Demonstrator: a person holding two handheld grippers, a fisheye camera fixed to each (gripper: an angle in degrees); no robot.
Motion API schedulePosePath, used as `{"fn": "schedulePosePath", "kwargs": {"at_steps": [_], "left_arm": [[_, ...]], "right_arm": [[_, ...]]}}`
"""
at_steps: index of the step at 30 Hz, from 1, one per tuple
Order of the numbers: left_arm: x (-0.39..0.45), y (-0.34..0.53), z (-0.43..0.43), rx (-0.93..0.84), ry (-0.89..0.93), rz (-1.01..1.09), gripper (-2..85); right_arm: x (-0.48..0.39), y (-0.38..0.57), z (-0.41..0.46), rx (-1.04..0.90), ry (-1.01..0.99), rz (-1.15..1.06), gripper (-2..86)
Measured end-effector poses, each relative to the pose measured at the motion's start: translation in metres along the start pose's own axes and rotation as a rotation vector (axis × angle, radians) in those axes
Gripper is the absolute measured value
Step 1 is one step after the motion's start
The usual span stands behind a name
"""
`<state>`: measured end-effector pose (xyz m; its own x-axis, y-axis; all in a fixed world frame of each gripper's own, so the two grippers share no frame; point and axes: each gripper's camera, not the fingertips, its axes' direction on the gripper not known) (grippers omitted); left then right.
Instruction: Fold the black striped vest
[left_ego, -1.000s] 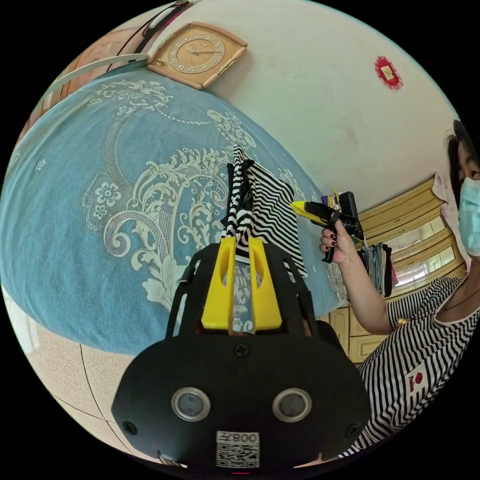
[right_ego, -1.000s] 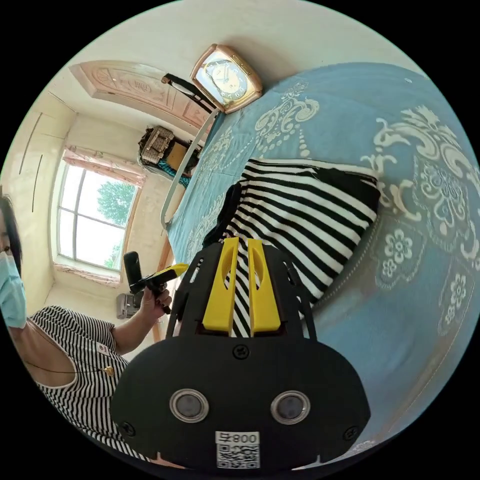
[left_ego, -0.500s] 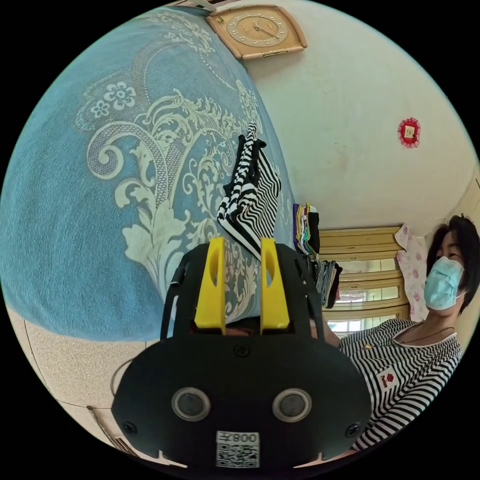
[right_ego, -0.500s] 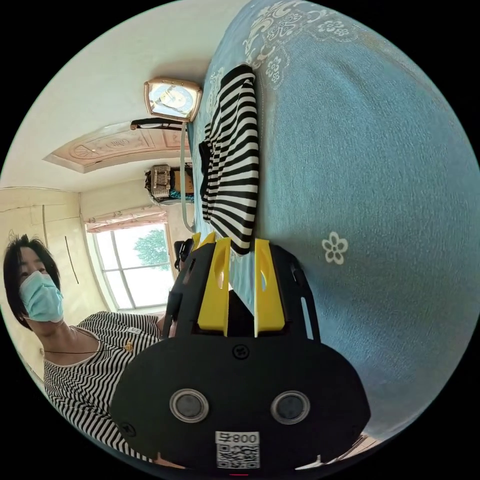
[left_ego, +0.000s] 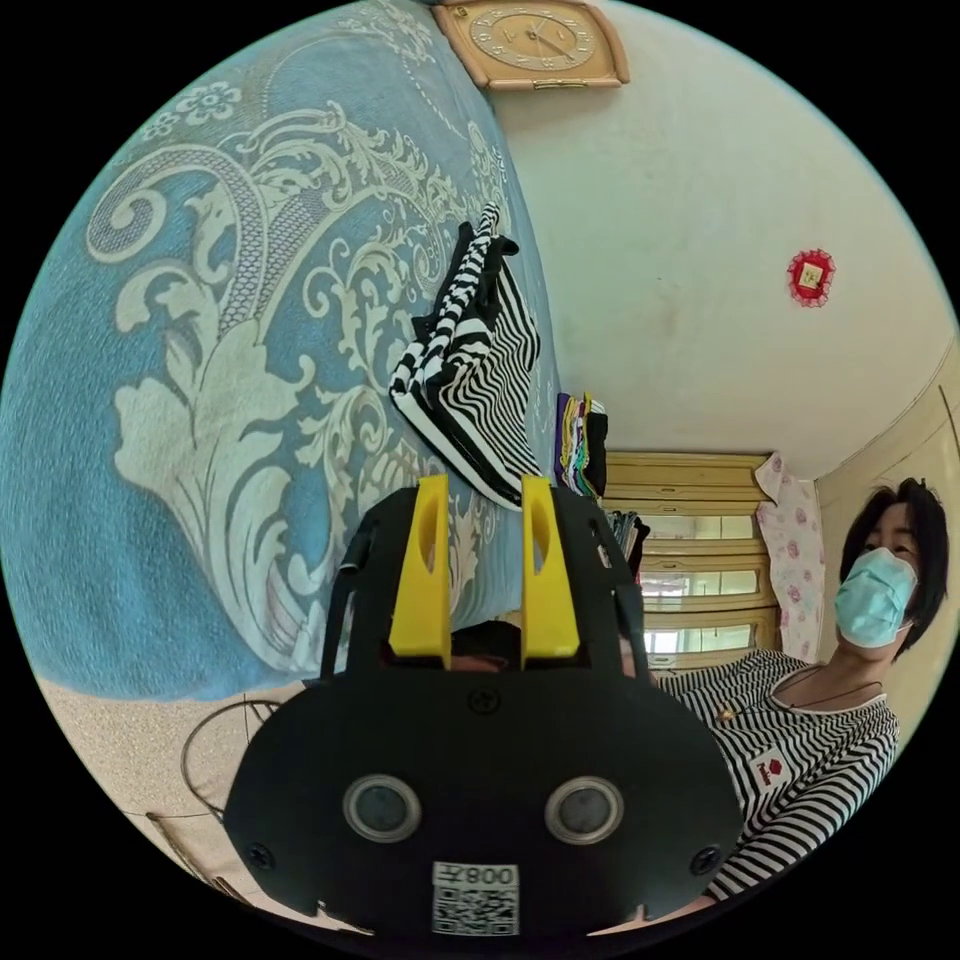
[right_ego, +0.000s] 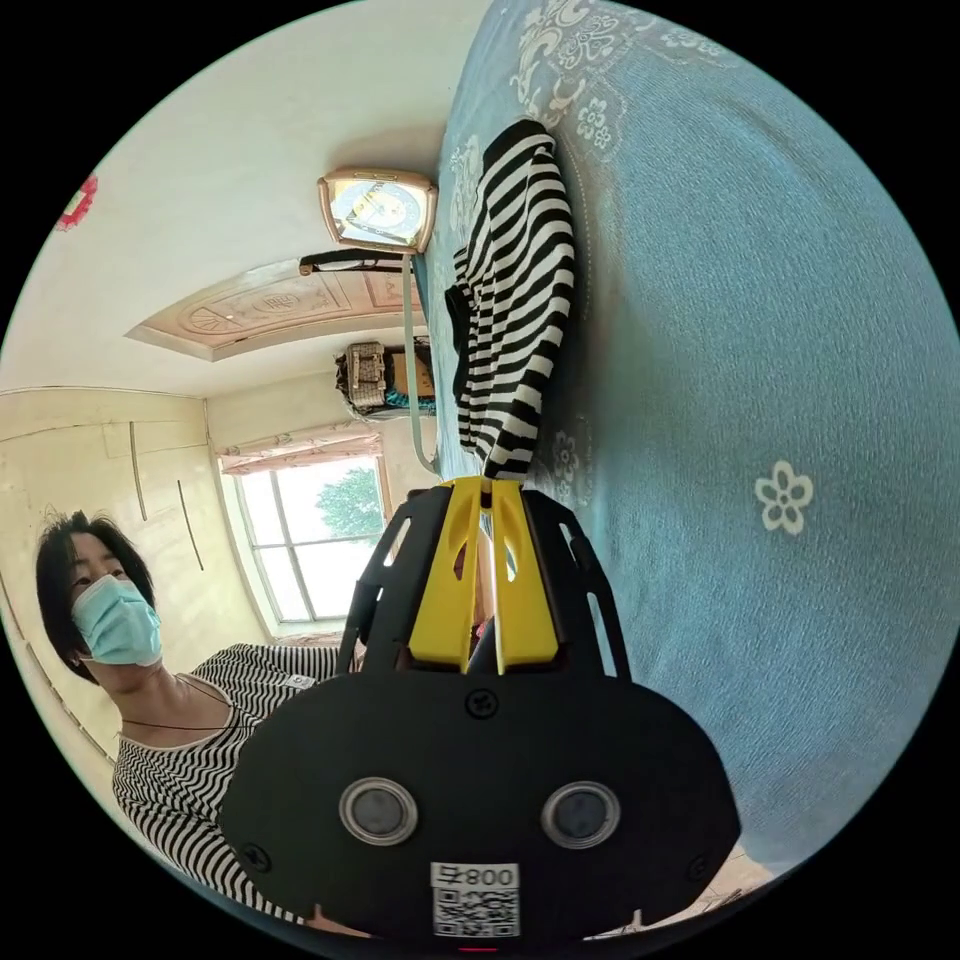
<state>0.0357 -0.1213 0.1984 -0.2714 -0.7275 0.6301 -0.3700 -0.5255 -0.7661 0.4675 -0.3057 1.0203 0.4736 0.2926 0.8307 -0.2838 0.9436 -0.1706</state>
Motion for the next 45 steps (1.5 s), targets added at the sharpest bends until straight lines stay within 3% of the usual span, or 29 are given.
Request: {"fn": "schedulePosePath", "kwargs": {"at_steps": [5,23,30,35,45], "left_arm": [[-0.012,-0.008,0.003,0.046,0.117,-0.053,12.0],[-0.039,0.008,0.006,0.163,0.282,-0.232,12.7],[-0.039,-0.005,0.018,0.187,0.287,-0.279,11.8],[-0.039,0.001,0.021,0.212,0.259,-0.282,4.8],[-0.019,0.041,0.046,0.14,0.248,-0.237,3.6]], "right_arm": [[-0.003,0.006,-0.014,0.019,-0.038,-0.041,1.4],[0.011,0.043,-0.047,0.034,-0.09,-0.121,1.3],[0.019,0.069,-0.062,0.043,-0.103,-0.139,1.3],[0.028,0.09,-0.074,0.045,-0.092,-0.141,1.3],[0.061,0.172,-0.113,0.074,-0.008,-0.067,1.5]]}}
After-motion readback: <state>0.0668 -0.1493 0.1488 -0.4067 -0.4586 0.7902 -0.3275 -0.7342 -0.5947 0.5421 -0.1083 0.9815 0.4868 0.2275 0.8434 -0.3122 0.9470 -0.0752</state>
